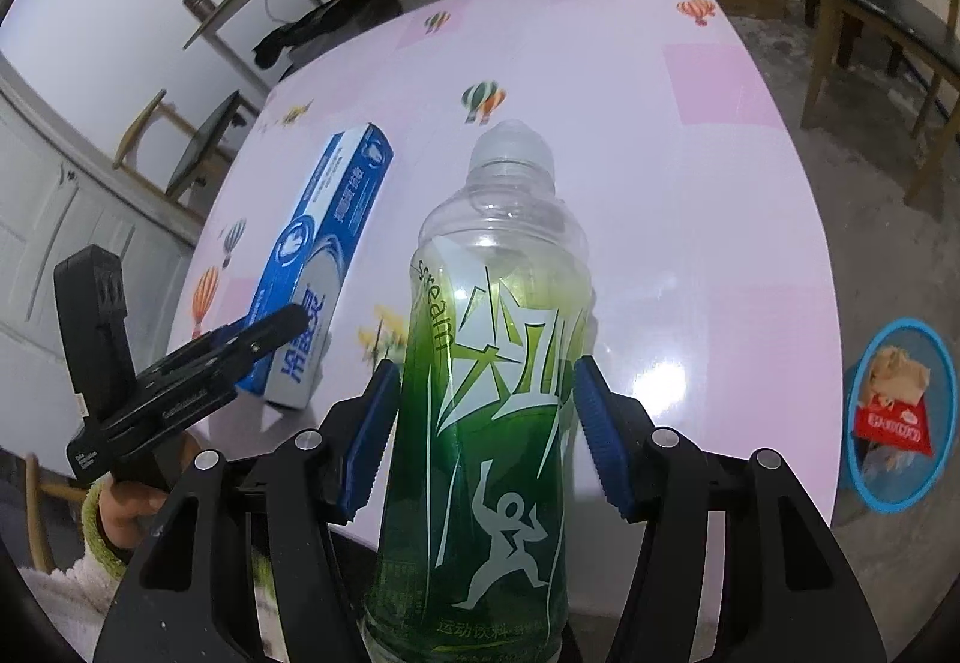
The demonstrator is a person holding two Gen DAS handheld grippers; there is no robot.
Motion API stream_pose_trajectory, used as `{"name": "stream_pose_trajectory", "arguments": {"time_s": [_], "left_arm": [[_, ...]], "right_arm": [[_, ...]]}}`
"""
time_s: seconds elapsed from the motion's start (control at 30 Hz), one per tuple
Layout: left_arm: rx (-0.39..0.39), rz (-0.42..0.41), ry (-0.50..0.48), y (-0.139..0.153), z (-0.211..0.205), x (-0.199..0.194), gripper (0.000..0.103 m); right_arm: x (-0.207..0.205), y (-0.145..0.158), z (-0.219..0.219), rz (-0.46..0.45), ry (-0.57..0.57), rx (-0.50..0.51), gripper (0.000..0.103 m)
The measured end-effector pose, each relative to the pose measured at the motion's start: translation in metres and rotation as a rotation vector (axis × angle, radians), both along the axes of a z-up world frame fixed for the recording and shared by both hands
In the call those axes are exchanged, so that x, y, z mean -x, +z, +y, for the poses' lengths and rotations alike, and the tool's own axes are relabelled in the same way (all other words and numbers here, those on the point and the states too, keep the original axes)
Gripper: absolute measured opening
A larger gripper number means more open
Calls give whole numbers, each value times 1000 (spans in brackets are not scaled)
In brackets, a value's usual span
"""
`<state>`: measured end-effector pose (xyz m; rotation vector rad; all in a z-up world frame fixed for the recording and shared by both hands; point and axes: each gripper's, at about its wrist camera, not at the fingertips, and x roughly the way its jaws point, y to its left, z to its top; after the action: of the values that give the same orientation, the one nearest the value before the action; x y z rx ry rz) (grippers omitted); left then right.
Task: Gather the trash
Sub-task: 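Grasp the blue toothpaste box with the left tool while the right tool grasps the green bottle, then lift the toothpaste box with the left tool while the right tool lifts the bottle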
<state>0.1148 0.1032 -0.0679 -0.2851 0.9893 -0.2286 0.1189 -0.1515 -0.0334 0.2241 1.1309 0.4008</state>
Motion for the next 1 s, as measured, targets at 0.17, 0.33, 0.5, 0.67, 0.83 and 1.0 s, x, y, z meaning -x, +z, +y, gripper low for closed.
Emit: {"name": "stream_pose_trajectory", "arguments": {"time_s": [0.17,0.33,0.5,0.67,0.83,1.0], "left_arm": [[-20,24,-3,0,-3,31,51],[-30,34,-26,4,-9,32,57],[-50,13,0,10,-9,17,64],[-89,8,4,7,-8,0,64],[-112,9,-5,2,-12,-19,64],[-115,28,-1,-4,-13,-30,64]], "right_arm": [[18,-1,1,12,28,3,56],[22,-2,-1,13,19,0,57],[15,-1,-4,1,-17,6,72],[4,-3,-11,0,-58,-38,76],[-11,-11,-14,24,-82,-81,76],[-21,-17,-15,47,-97,-92,75]]}}
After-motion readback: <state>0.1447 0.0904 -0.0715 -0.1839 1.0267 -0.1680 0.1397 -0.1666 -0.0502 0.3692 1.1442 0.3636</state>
